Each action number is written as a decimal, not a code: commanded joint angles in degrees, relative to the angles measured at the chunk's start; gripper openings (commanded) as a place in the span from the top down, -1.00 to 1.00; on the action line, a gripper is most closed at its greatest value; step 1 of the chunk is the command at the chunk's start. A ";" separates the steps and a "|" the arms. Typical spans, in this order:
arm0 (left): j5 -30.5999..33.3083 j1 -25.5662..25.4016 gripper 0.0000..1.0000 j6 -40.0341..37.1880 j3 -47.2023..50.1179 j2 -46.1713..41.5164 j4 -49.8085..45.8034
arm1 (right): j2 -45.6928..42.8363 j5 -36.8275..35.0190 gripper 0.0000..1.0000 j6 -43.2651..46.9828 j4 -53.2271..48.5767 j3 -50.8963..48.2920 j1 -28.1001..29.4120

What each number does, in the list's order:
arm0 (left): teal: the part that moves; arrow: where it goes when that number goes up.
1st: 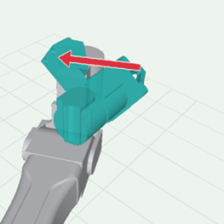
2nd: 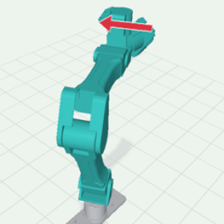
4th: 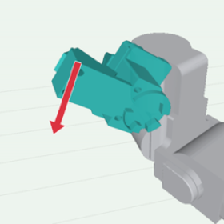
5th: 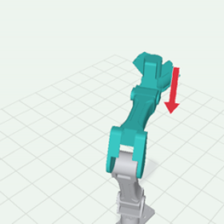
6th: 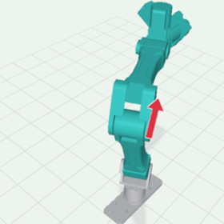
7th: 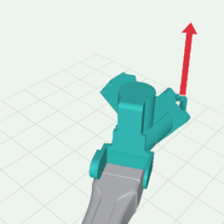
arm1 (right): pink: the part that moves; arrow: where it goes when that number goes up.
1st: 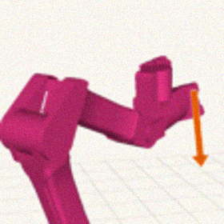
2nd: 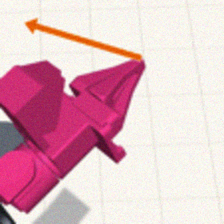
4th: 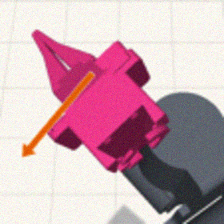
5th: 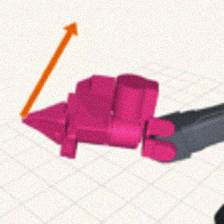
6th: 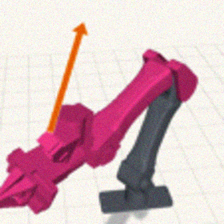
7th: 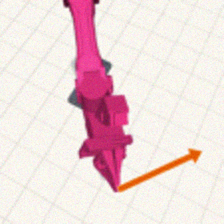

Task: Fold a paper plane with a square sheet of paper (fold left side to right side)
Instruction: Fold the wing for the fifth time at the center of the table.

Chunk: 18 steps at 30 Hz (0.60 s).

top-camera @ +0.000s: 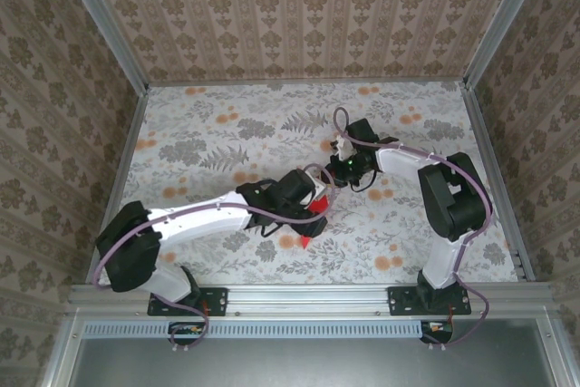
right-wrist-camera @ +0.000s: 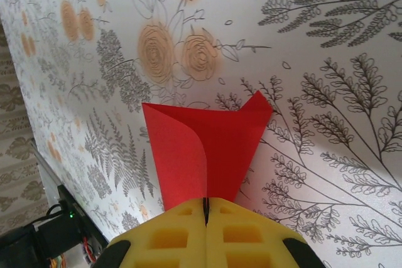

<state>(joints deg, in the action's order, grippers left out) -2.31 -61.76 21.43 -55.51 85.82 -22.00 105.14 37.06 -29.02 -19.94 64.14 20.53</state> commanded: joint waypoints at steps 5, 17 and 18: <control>6.53 -4.26 -0.46 8.57 -4.11 6.29 -4.04 | 0.72 -3.44 1.00 -3.86 -1.37 0.37 1.35; 17.91 -7.75 -0.40 10.86 -15.77 18.87 -19.31 | 0.72 -3.92 1.00 -4.82 -0.49 -0.31 1.97; 18.51 -7.93 -0.38 11.06 -16.51 19.76 -20.25 | 0.75 -3.75 1.00 -4.82 -0.42 -0.30 2.07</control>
<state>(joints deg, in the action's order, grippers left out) 11.84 -68.95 30.79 -69.63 103.88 -35.75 105.19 34.17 -33.06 -19.90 64.14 22.15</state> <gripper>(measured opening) 0.694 0.051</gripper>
